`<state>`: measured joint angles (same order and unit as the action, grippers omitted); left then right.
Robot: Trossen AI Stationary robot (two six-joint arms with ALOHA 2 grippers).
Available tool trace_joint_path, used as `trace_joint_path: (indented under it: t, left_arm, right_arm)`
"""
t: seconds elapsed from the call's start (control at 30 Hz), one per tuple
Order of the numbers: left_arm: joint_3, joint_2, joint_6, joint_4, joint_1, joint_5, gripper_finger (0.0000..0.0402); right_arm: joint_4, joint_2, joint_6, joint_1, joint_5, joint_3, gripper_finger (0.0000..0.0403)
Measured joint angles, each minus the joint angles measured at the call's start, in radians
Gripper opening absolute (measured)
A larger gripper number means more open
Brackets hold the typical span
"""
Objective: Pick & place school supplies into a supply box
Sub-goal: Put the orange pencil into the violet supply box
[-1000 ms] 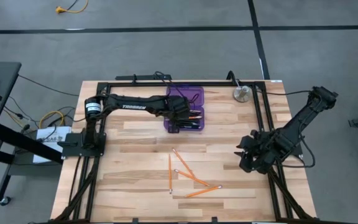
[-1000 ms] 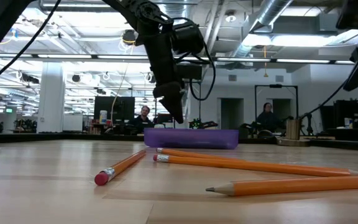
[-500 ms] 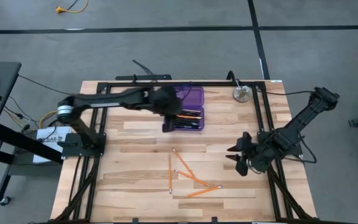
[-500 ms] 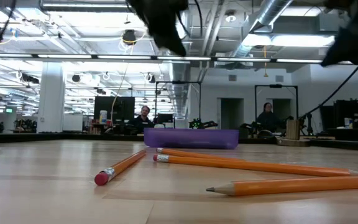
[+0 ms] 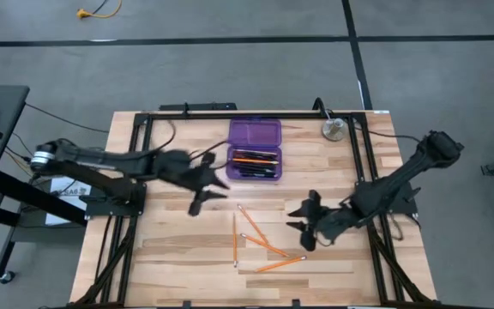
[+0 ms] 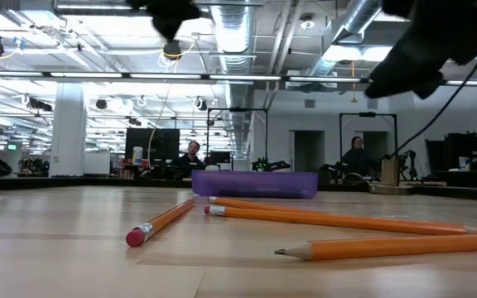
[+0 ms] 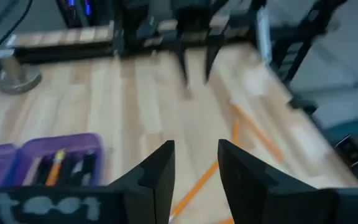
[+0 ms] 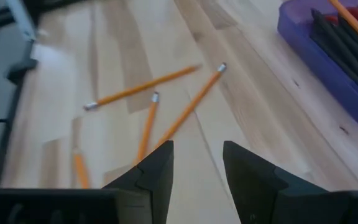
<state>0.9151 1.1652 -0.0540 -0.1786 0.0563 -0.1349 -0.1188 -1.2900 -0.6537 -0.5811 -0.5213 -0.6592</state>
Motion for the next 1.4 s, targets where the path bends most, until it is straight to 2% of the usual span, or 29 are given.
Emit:
trace_joint_path:
  t: [0.1, 0.2, 0.3, 0.37, 0.6, 0.87, 1.03, 1.1, 1.4]
  left_arm:
    - [-0.230, -0.119, 0.093, 0.230, 0.051, 0.018, 0.0109]
    - [-0.419, -0.208, 0.150, 0.446, 0.109, 0.091, 0.0109]
    - [-0.549, -0.256, 0.173, 0.589, 0.156, 0.188, 0.0109]
    - [-0.600, -0.276, 0.174, 0.628, 0.176, 0.235, 0.0109]
    - [-0.630, -0.276, 0.159, 0.673, 0.221, 0.256, 0.0109]
    - [-0.629, -0.270, 0.174, 0.691, 0.302, 0.325, 0.0109]
    - [-0.629, -0.262, 0.174, 0.689, 0.354, 0.351, 0.0109]
    - [-0.629, -0.262, 0.174, 0.682, 0.372, 0.351, 0.0109]
    - [-0.629, -0.262, 0.183, 0.665, 0.424, 0.353, 0.0109]
  right_arm:
    - [0.000, -0.094, 0.001, 0.032, 0.001, -0.056, 0.0134]
    - [-0.003, -0.179, 0.022, 0.064, 0.011, -0.126, 0.0134]
    - [-0.015, -0.261, 0.052, 0.100, 0.043, -0.198, 0.0134]
    - [-0.013, -0.319, 0.061, 0.122, 0.056, -0.247, 0.0134]
    - [-0.066, -0.504, 0.061, 0.171, 0.053, -0.394, 0.0134]
    - [-0.060, -0.640, 0.071, 0.187, 0.040, -0.499, 0.0134]
    - [-0.056, -0.660, 0.070, 0.198, 0.048, -0.547, 0.0134]
    - [-0.107, -0.658, 0.070, 0.204, 0.056, -0.561, 0.0134]
    - [-0.298, -0.653, 0.019, 0.257, 0.230, -0.730, 0.0134]
